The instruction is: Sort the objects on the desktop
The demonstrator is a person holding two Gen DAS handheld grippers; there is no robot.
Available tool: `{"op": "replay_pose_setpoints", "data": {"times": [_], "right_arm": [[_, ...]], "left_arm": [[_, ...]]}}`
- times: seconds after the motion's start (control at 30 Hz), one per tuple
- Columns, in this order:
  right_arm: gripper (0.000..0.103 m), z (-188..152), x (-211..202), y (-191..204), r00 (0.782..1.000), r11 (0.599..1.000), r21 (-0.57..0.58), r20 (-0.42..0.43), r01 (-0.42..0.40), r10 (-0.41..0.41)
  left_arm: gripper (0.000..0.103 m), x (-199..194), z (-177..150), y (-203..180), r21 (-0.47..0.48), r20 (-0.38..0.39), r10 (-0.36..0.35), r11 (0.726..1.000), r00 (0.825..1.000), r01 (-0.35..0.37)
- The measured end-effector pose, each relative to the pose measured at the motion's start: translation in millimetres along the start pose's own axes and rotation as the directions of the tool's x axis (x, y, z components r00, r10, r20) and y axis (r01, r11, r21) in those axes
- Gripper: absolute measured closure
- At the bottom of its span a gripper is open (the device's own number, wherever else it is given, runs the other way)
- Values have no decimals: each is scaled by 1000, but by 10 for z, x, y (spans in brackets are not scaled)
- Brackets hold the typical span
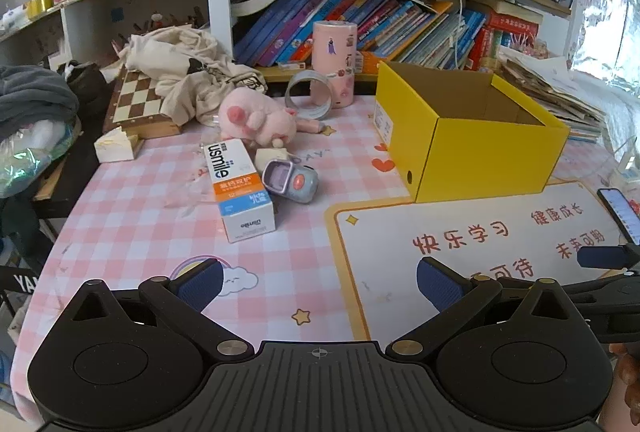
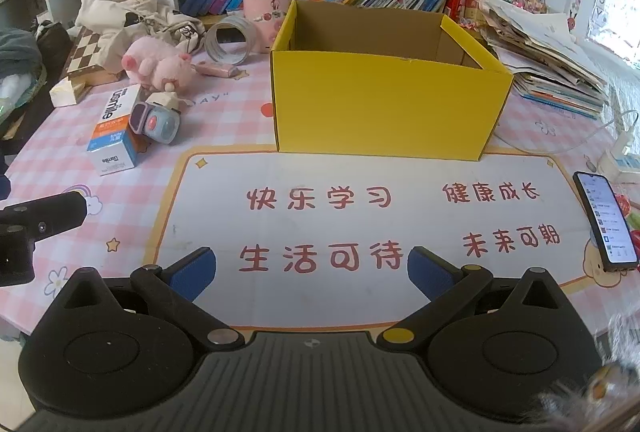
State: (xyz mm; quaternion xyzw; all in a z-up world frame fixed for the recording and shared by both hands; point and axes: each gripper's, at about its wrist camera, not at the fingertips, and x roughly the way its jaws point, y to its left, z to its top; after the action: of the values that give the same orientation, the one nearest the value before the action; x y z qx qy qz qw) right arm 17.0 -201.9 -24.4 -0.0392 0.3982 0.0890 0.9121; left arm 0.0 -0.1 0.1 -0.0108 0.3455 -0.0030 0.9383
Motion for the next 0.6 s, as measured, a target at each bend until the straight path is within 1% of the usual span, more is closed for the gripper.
{"op": "replay_pose_setpoints", "data": {"times": [0.37,0.6], "right_arm": [[0,37,-77,-23,1000,1000,-4,21,2,-2],[0,12,-70,-25,1000,1000,6,22,6,-7]], "left_arm": [[0,-10,-6,-19,11,-6,-2,1000,1000,2],[0,10,-1,-7,-6,-14,0,1000,1000,0]]}}
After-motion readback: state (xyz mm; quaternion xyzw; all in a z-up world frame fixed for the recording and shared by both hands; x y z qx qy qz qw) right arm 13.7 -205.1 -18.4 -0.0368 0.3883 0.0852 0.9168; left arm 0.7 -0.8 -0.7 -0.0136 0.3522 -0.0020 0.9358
